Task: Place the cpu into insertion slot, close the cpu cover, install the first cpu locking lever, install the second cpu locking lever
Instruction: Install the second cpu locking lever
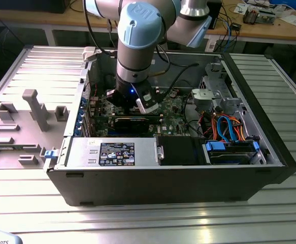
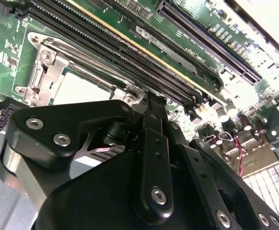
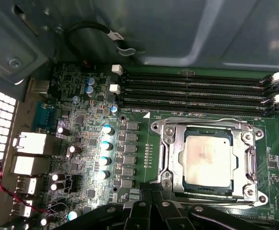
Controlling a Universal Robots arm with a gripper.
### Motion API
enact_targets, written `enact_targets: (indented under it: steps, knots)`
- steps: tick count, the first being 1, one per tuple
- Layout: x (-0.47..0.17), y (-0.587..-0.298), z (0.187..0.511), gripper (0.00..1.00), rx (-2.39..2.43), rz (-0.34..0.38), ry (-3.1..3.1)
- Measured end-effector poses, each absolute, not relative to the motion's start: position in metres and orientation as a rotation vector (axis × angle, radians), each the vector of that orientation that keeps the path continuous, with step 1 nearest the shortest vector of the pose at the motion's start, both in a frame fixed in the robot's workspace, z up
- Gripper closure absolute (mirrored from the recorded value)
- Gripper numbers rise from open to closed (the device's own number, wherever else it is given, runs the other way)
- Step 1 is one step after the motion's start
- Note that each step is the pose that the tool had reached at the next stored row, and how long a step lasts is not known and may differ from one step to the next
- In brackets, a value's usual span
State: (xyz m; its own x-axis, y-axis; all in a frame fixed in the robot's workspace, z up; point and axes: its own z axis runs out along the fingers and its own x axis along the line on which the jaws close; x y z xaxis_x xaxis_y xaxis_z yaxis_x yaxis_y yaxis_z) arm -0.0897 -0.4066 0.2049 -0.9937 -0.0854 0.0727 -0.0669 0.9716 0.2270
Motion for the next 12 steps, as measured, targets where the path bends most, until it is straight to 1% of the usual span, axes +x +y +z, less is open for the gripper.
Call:
enact_targets:
  steps: [5,12]
  knots:
    - [-0.0899,-0.4066,0.2152,0.89,0.117,-0.345,-3.038]
    - [-0.0899,-0.4066,0.2175,0.89,0.117,-0.346,-3.038]
